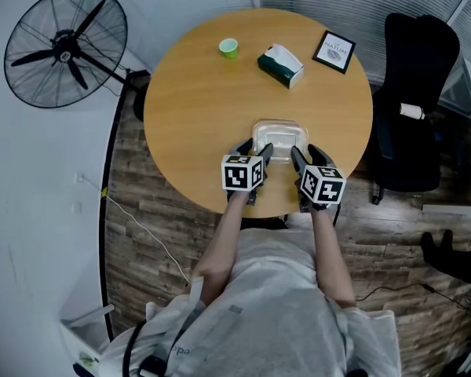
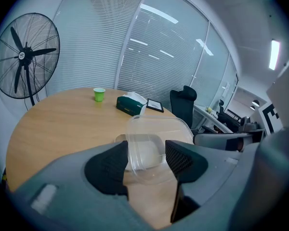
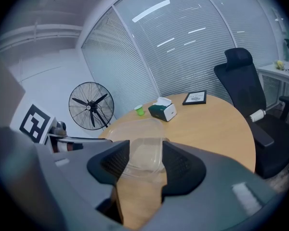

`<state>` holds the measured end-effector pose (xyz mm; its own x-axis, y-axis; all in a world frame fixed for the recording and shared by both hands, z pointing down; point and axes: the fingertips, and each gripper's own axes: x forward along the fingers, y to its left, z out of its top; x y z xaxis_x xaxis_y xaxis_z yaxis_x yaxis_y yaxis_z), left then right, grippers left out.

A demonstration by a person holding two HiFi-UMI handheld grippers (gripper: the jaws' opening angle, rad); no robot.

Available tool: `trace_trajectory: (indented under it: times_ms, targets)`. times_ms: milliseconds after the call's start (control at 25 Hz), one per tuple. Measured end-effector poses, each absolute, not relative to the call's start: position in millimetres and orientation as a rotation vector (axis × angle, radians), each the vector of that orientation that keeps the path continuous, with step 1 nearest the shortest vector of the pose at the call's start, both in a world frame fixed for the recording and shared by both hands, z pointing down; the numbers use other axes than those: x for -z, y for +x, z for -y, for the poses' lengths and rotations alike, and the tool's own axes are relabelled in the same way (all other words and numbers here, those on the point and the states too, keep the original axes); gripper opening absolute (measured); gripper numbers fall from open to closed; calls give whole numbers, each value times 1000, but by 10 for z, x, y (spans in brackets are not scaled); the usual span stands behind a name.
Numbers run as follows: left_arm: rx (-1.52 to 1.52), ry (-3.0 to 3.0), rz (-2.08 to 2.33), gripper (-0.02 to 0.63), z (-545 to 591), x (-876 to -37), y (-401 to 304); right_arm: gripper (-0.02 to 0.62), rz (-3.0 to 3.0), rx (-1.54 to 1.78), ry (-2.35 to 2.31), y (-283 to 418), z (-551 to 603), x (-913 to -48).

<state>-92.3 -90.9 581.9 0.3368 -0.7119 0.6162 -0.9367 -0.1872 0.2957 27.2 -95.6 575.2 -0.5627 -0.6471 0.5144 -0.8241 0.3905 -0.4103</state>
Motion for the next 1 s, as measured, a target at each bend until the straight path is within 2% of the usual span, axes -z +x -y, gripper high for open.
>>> trace_trajectory:
  times_ms: [1000]
  targets:
    - [-453,1988,1441,249,924,-5773,-960,207,2390,-938,1299,235,924,-5727]
